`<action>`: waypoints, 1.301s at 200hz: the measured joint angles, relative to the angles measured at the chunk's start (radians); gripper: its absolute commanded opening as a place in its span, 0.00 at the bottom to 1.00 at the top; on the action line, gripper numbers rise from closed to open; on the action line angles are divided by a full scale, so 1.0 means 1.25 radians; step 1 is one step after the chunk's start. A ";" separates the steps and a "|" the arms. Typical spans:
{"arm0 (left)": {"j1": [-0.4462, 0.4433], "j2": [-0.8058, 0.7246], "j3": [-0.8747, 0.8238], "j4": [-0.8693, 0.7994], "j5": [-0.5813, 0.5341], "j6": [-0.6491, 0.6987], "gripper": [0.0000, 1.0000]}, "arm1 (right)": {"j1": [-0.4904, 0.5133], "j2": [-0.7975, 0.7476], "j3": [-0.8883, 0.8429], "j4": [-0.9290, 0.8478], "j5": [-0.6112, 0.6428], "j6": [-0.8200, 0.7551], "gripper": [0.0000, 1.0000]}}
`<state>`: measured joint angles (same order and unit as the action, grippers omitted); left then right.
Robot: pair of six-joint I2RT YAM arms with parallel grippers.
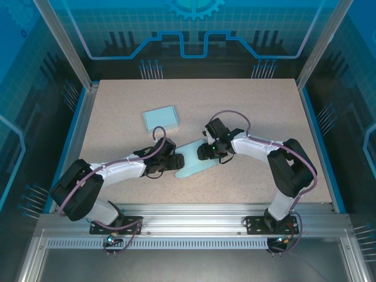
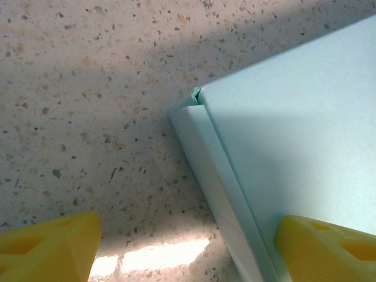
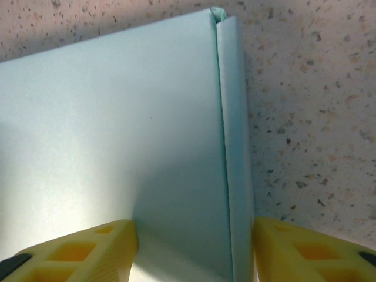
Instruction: Fold the paper box
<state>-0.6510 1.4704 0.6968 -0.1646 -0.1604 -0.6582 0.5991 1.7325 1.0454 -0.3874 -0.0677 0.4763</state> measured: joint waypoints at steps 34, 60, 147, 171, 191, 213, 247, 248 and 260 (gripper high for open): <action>0.000 -0.001 0.000 0.005 -0.006 0.003 0.81 | 0.001 -0.017 -0.024 0.027 0.015 0.004 0.69; 0.004 -0.001 0.006 0.013 -0.011 0.034 0.85 | 0.016 -0.059 -0.049 0.025 0.074 -0.027 0.85; 0.100 0.237 0.220 0.163 0.155 0.107 0.84 | 0.191 -0.295 -0.127 0.027 0.323 -0.190 0.91; 0.112 0.239 0.236 0.179 0.182 0.108 0.84 | 0.230 -0.309 -0.170 0.028 0.393 -0.224 0.91; 0.121 0.224 0.235 0.172 0.184 0.107 0.87 | 0.276 -0.294 -0.182 0.017 0.460 -0.253 0.91; 0.138 0.160 0.203 0.165 0.175 0.099 0.92 | 0.344 -0.240 -0.177 0.016 0.554 -0.289 0.91; 0.173 0.011 0.134 0.139 0.118 0.085 0.98 | 0.411 -0.100 -0.145 0.010 0.690 -0.338 0.90; 0.174 0.009 0.133 0.138 0.117 0.086 0.98 | 0.411 -0.097 -0.144 0.010 0.693 -0.338 0.90; 0.175 -0.028 0.126 0.125 0.093 0.087 0.99 | 0.416 -0.056 -0.125 0.009 0.728 -0.349 0.89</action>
<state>-0.4328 1.4353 0.8539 -0.0078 -0.0444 -0.5499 1.1187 1.6630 0.8898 -0.3756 0.8425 0.0402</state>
